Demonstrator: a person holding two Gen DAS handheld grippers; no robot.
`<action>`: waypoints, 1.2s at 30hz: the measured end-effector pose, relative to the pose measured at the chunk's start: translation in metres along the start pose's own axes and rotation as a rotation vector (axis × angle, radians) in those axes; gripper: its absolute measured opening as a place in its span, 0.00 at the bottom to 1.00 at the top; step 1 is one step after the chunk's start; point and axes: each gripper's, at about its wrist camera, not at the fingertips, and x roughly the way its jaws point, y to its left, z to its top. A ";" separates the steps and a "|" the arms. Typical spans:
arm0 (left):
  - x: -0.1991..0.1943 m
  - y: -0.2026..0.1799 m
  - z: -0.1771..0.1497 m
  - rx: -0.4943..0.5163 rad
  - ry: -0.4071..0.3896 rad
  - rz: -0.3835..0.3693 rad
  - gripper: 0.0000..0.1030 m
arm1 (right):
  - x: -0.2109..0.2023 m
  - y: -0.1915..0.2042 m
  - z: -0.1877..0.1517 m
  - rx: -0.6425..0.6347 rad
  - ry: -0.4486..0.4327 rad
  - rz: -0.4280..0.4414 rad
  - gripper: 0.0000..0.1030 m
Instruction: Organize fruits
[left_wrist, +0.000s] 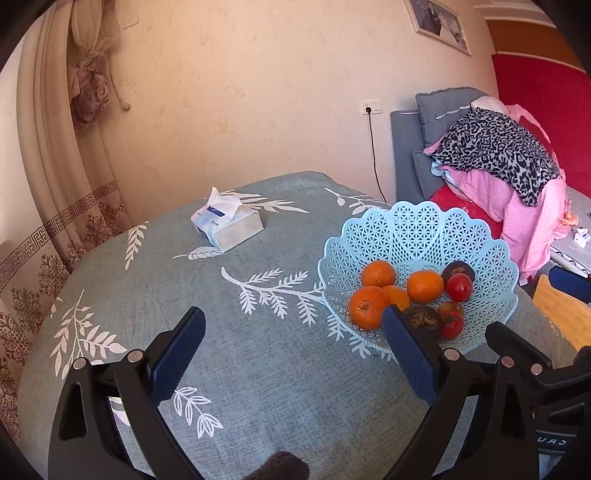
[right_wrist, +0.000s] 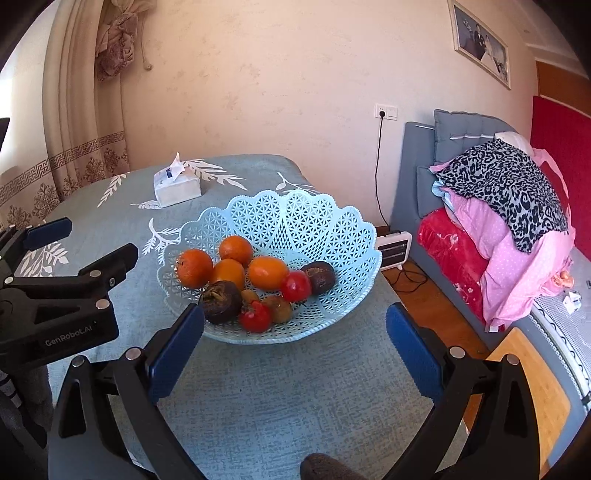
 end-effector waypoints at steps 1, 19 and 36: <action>0.000 0.000 0.000 0.001 -0.002 0.001 0.92 | 0.000 0.002 -0.001 -0.010 -0.003 -0.007 0.97; -0.001 0.001 -0.004 0.016 -0.007 0.012 0.92 | -0.001 0.004 0.003 -0.002 0.001 0.034 0.97; -0.002 -0.001 -0.005 0.013 0.001 0.007 0.92 | 0.011 -0.001 0.003 0.056 0.059 0.133 0.97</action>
